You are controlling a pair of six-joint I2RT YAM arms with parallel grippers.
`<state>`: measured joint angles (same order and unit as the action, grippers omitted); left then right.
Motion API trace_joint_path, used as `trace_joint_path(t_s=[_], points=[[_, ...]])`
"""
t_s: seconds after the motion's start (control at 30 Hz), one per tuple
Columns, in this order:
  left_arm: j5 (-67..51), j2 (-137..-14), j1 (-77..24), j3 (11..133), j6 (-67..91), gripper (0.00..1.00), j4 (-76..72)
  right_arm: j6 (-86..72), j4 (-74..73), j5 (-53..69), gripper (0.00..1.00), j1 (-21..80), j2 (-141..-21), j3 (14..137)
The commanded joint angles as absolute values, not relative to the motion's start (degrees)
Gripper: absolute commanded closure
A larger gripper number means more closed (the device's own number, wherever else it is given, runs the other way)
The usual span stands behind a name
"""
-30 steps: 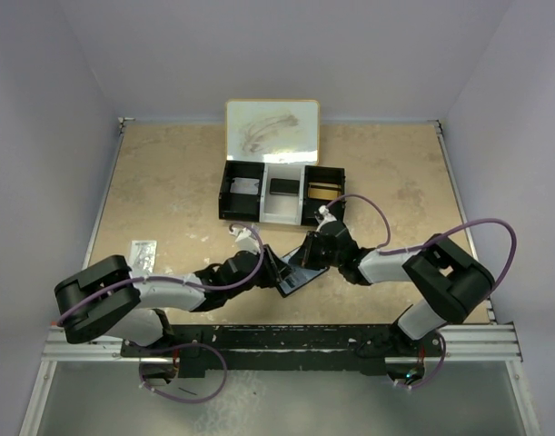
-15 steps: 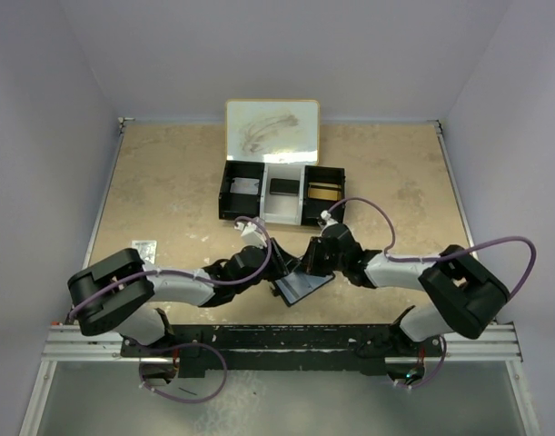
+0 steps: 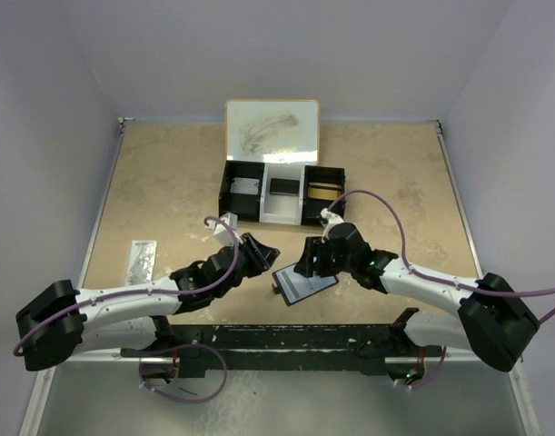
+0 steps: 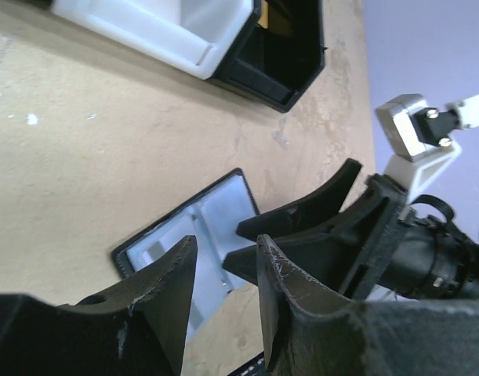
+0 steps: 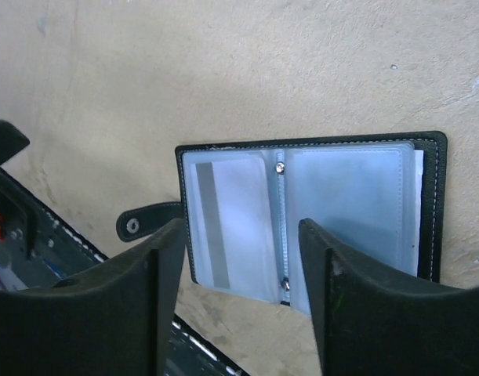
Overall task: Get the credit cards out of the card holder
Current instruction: Remove the credit card from the card holder.
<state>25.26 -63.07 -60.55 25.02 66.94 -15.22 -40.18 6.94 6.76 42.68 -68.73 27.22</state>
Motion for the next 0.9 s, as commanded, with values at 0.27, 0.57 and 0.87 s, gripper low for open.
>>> trace_joint_path(t_s=[0.27,0.57,0.87], points=[[34.0,-52.8,-60.8,23.6,67.9,0.65,1.0,-34.4,-3.7,-6.0,0.3,53.1,-77.4,37.3],[34.8,-51.1,-60.8,23.3,68.2,0.66,3.1,-32.2,-4.5,-8.1,0.3,56.0,-81.7,40.8],[35.7,-50.3,-60.8,23.4,68.2,0.66,4.9,-33.6,-9.3,-14.0,0.31,59.6,-89.9,45.2]])
